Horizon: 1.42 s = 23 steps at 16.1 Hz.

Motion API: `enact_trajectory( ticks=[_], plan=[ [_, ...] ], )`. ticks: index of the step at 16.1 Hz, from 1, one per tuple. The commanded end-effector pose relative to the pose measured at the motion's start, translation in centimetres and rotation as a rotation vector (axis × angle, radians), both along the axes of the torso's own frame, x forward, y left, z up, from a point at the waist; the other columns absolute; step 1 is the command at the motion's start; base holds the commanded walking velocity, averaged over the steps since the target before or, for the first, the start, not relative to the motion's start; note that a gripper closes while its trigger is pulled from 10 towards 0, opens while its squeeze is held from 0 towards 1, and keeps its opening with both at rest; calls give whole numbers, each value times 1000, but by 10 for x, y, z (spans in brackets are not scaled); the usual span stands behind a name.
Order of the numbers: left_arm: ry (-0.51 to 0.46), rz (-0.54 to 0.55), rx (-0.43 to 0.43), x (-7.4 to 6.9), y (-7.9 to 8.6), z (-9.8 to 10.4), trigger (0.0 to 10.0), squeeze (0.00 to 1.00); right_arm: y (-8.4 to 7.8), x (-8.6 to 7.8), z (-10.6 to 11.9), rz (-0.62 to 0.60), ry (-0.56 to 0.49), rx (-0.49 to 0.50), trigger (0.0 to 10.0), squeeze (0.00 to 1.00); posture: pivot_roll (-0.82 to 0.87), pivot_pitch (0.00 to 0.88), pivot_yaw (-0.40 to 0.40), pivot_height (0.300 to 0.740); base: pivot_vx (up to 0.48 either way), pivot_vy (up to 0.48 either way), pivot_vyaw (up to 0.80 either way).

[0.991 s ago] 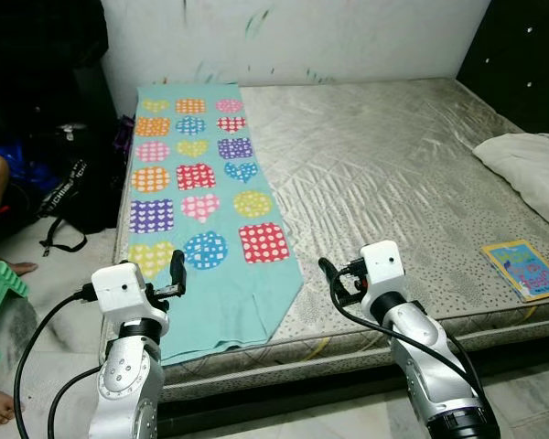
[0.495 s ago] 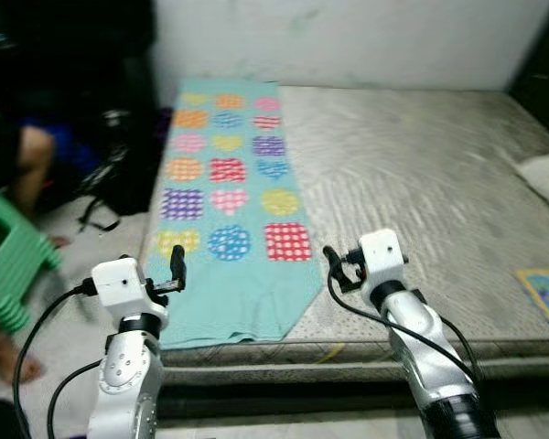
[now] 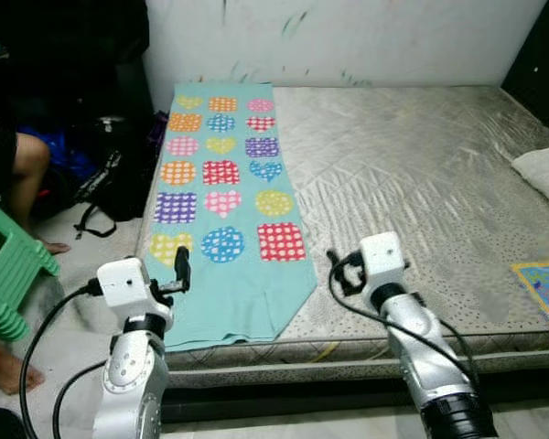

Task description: Clean up the room

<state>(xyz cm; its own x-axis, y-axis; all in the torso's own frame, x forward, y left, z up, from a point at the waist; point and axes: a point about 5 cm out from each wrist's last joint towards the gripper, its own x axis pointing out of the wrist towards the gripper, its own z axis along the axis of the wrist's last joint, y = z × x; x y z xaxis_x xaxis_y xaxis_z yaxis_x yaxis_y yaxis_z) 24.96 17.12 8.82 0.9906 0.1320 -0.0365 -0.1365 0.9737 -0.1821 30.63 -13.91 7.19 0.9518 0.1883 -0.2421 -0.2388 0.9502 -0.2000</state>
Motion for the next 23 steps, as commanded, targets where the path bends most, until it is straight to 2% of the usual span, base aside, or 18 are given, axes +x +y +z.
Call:
enact_trajectory(
  ticks=[1,3,6,9,11,13,14,18,21,23],
  plan=[
    [38,36,10,-5,6,-7,10000,0,6,0,-7,35,53,-31,10000,0,12,0,-76,740,0,0,0],
    [40,86,8,-13,11,-8,10000,0,11,-1,-11,87,94,-37,10000,0,46,0,-134,740,0,0,0],
    [42,143,-6,-22,14,-11,10000,0,14,5,-11,143,118,-72,10000,0,63,0,-177,740,0,0,0],
    [34,156,-5,-19,13,-10,10000,0,14,11,0,126,42,-14,10000,0,54,0,-167,740,0,0,0],
    [21,101,8,-7,10,-6,10000,0,13,11,6,82,-2,37,10000,0,2,0,-93,740,0,0,0],
    [12,22,22,9,4,-2,10000,0,7,9,10,13,-43,85,10000,0,-46,0,-23,740,0,0,0],
    [3,-31,32,21,-1,2,10000,0,2,5,9,-44,-61,103,10000,0,-86,0,37,740,0,0,0],
    [-10,-154,52,45,-14,10,10000,0,-13,-6,5,-148,-94,124,10000,0,-158,0,150,740,0,0,0],
    [-17,-181,48,50,-17,11,10000,0,-7,-5,7,-151,-110,134,10000,0,-162,0,164,740,0,0,0],
    [-30,-167,45,51,-16,13,10000,0,0,-2,12,-119,-124,159,10000,0,-139,0,122,740,0,0,0]
  ],
)
